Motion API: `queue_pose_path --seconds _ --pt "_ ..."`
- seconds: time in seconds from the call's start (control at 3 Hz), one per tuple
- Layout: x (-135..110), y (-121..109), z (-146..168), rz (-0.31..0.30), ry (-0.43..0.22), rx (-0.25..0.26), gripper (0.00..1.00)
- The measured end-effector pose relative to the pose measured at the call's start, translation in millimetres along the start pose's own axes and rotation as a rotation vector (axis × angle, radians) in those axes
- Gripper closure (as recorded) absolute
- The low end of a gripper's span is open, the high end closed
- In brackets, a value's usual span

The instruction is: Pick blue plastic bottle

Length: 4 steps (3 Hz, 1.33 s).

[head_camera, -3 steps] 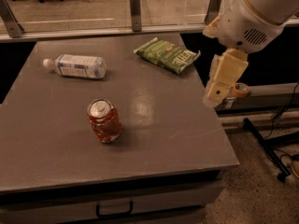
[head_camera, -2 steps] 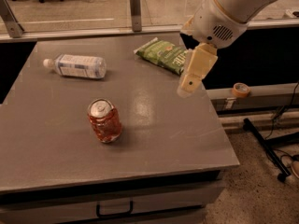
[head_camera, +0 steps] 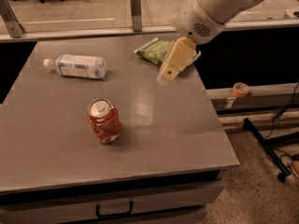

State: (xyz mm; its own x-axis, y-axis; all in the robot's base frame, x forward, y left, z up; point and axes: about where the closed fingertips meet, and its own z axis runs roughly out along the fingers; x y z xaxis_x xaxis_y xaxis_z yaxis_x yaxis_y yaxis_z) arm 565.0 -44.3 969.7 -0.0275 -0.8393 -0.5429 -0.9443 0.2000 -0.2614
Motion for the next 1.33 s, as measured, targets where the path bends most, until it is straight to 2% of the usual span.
queue_pose_path --seconds 0.33,1.0,1.33 --pt "-1 -1 4 0.021 -0.03 0.001 0.0" --pt "-41 -28 93 0.08 -0.216 -0.073 0.0" --pt "-61 -39 139 0.093 -0.283 -0.088 0.0"
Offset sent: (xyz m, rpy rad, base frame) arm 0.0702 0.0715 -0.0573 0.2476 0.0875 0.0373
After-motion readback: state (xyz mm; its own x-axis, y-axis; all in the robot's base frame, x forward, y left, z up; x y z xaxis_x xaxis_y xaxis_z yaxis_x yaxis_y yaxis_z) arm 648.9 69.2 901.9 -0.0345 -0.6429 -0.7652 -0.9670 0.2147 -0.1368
